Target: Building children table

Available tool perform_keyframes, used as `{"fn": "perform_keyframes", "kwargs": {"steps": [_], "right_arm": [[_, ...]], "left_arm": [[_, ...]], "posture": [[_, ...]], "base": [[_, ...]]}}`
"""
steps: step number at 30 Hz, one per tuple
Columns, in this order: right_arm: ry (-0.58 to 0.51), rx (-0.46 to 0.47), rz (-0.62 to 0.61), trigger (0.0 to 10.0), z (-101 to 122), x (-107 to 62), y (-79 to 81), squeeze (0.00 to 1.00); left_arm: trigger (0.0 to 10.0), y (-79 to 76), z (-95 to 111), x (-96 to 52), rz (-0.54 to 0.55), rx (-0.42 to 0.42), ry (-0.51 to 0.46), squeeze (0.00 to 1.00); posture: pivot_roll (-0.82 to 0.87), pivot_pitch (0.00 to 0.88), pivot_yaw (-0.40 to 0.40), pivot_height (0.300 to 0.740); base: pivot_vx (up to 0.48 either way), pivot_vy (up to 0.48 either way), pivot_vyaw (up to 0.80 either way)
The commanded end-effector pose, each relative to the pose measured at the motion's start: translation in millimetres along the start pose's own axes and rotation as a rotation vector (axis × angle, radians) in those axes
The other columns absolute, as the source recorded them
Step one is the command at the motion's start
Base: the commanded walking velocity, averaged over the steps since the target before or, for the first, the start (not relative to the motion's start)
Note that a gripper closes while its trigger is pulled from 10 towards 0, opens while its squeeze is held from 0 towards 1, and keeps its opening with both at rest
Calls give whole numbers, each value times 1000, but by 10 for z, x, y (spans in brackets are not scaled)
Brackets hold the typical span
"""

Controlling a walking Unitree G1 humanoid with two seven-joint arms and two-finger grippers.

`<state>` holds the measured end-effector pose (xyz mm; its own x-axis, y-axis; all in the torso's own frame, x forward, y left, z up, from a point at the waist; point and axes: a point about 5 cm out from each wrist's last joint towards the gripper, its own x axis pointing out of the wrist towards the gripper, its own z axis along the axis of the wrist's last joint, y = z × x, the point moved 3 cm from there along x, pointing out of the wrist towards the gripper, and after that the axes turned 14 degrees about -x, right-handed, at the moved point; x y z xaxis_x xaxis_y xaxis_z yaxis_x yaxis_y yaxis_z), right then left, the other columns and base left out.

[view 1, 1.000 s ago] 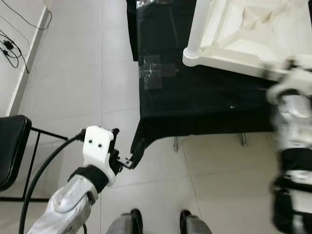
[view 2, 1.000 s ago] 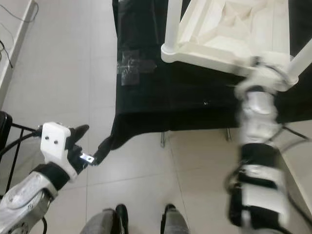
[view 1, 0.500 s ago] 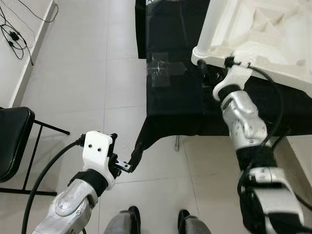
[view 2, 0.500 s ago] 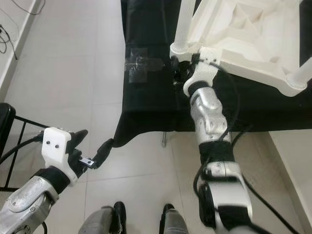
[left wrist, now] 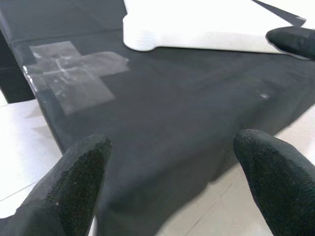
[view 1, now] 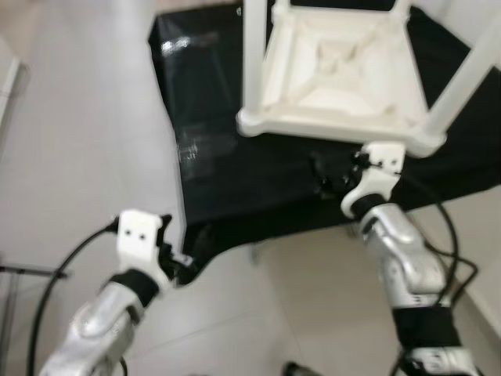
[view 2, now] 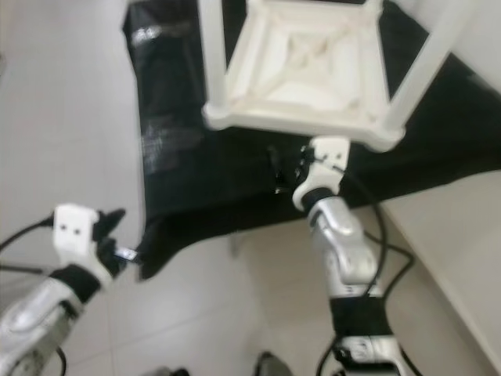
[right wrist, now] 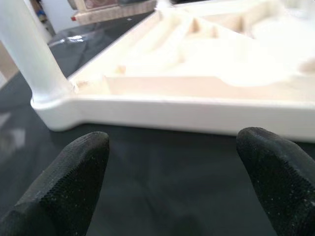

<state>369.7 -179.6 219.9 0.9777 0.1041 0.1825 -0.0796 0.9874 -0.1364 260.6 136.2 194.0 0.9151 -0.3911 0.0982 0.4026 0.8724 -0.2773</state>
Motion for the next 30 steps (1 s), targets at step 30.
{"fn": "perform_keyframes", "kwargs": {"steps": [30], "right_arm": [[-84, -11, 185, 10000, 217, 78, 425, 0]], "left_arm": [[10000, 243, -427, -44, 159, 77, 86, 0]], "posture": [[87, 163, 5, 740]], "base": [[70, 175, 0]]}}
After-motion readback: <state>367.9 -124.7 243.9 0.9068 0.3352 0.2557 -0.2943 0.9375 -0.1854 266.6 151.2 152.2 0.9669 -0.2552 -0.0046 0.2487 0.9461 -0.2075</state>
